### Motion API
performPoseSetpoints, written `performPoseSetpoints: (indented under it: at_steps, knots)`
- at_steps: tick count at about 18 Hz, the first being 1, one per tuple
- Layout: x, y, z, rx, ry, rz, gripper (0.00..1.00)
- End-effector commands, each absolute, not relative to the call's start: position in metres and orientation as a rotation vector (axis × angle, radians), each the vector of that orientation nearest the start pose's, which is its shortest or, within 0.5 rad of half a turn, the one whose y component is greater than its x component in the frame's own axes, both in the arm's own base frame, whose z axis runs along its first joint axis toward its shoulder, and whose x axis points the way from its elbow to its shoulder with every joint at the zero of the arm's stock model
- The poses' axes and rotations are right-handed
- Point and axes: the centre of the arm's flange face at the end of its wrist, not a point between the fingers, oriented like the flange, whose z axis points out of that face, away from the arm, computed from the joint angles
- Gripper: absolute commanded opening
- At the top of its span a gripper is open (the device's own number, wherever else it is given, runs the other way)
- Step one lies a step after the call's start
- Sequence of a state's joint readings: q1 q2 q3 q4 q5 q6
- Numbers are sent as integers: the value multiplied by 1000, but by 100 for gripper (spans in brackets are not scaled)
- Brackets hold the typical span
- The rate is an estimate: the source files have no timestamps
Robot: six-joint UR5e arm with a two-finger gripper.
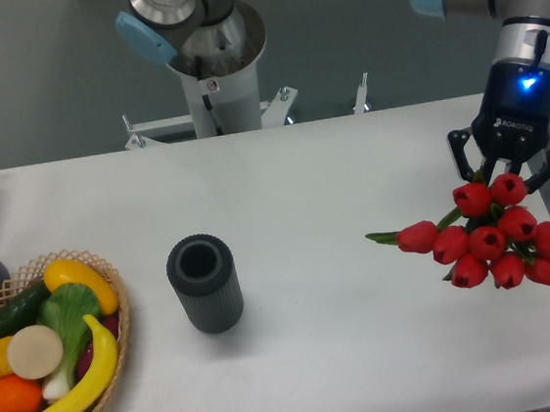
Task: Insert the flowers into the vase
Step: 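Lift the red tulip bunch by its stems with the gripper, then carry the tulips over the black vase, stems pointing down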
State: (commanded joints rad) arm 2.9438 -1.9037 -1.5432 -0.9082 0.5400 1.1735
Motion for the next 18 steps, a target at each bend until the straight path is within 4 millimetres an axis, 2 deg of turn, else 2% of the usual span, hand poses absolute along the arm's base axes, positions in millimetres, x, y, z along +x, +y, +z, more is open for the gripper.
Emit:
performPoseSetpoints:
  at_steps: [1,5,8,13,15,18]
  knots:
    - [-567,342,433,-2070,18,18,26]
    - [-527,405,429,-2042,151,-41,26]
    - [-505,426,425,-1984,199,-98,26]
    - [-465,430,423,-1830,256,-190,26]
    - [-451,429,416,-1746,286,-225,26]
    - [-424,431,424,-1651,314,-270,26]
